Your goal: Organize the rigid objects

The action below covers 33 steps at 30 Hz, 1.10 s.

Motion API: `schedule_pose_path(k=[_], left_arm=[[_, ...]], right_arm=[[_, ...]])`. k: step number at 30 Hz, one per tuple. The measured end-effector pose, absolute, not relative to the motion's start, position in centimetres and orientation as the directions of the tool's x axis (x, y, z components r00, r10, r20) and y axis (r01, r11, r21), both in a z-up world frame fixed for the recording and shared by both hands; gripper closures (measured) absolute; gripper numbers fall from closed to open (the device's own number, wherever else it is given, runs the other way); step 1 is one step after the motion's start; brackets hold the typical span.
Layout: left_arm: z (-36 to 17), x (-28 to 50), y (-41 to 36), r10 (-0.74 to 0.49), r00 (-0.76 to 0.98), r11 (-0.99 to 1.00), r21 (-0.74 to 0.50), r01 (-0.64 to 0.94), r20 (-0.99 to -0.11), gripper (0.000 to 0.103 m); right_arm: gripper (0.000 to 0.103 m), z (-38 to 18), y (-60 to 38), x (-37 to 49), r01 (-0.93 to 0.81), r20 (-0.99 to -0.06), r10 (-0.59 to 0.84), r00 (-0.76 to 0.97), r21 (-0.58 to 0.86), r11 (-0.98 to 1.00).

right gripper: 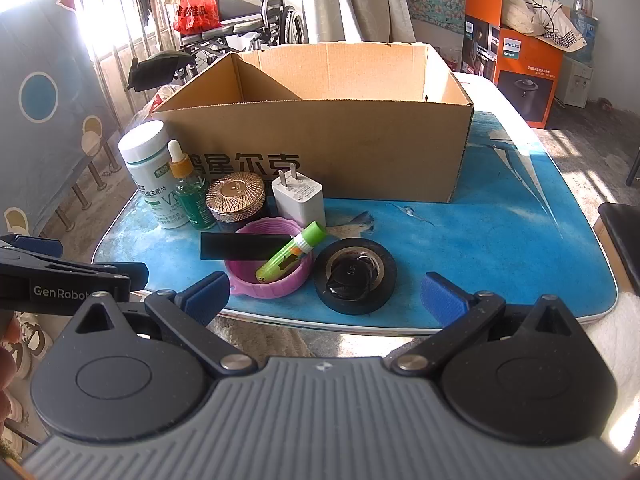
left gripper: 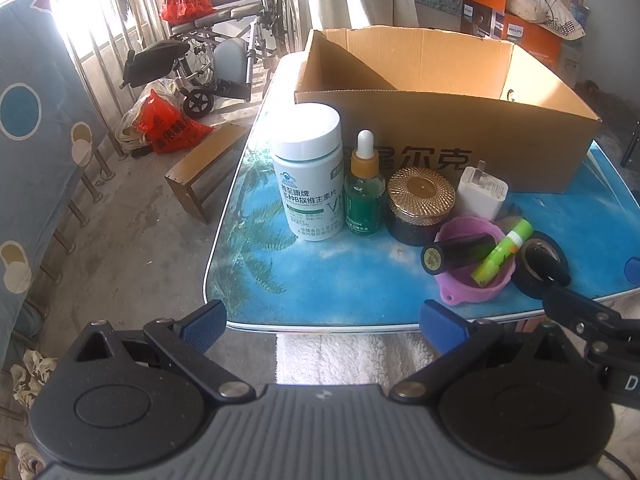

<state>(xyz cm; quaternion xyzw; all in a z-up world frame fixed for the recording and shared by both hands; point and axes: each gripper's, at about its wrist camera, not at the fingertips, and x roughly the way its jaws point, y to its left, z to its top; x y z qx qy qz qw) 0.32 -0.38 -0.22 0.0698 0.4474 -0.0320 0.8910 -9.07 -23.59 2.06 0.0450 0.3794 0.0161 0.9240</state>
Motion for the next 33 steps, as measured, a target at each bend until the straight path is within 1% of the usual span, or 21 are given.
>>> schedule_pose_path(k=[6,8,11,14,17,20,23,26,27,29,30,31,32,33], left_arm=[[-0.5,0.3,-0.4,-0.012,0.598,0.988,0.082,0.130,-0.802,0.000],[-0.4,0.2,-0.3,-0.038,0.609,0.987,0.065,0.147,-0.792,0.000],[0.0,-0.2,-0.7,-0.110,0.636,0.979,0.026,0.200,-0.764,0.000],[0.4,-0.7,-1.1,-0.195,0.668,0.963,-0.010,0.269,-0.718,0.000],[0.6,-1.4,-1.9,-0.328,0.699,0.924,-0.064,0.376,-0.635,0.000],[0.4,-1.3,-3.1,-0.409,0.691,0.886,-0.077,0.457,-0.596,0.000],[-0.1,-0.8,-5.1,-0.426,0.681,0.860,-0.032,0.510,-0.596,0.000],[-0.7,-0.5,-7.0,-0.433,0.672,0.837,0.008,0.546,-0.601,0.001],[-1.0,-0.3,-7.4,-0.439,0.664,0.829,0.012,0.559,-0.605,0.002],[-1.4,-0.2,-8.2,-0.446,0.653,0.818,0.017,0.575,-0.613,0.012],[-1.6,-0.1,-8.5,-0.446,0.648,0.815,0.020,0.579,-0.617,0.016],[-1.8,-0.1,-8.8,-0.445,0.645,0.812,0.023,0.583,-0.621,0.024],[-2.0,-0.2,-9.0,-0.443,0.642,0.810,0.027,0.585,-0.626,0.032],[-2.2,-0.1,-9.1,-0.438,0.638,0.809,0.031,0.587,-0.633,0.036]], right_arm=[[0.001,1.8,-23.8,-8.8,0.001,-0.703,0.065,0.708,0.093,0.996],[0.001,1.8,-24.1,-8.7,0.001,-0.699,0.067,0.712,0.096,0.995],[0.001,1.9,-25.3,-8.6,-0.010,-0.678,0.089,0.730,0.120,0.993],[0.001,2.2,-27.1,-8.5,-0.006,-0.641,0.115,0.759,0.170,0.985],[0.001,2.4,-29.3,-8.5,0.002,-0.592,0.145,0.793,0.241,0.971],[0.001,2.4,-30.9,-8.1,-0.031,-0.542,0.222,0.810,0.339,0.940],[0.001,1.8,-31.9,-7.0,-0.063,-0.512,0.309,0.801,0.442,0.895],[0.006,1.0,-31.8,-5.5,-0.085,-0.513,0.359,0.780,0.480,0.873],[0.010,0.7,-31.7,-5.1,-0.089,-0.519,0.368,0.771,0.484,0.870],[0.016,0.0,-31.3,-4.1,-0.099,-0.532,0.391,0.751,0.495,0.863],[0.022,-0.3,-31.1,-3.8,-0.103,-0.536,0.400,0.743,0.500,0.860],[0.027,-0.6,-30.9,-3.5,-0.108,-0.540,0.411,0.735,0.505,0.856],[0.029,-1.0,-30.8,-3.2,-0.110,-0.546,0.421,0.724,0.512,0.852],[0.035,-1.4,-30.6,-2.9,-0.110,-0.550,0.429,0.716,0.519,0.848]])
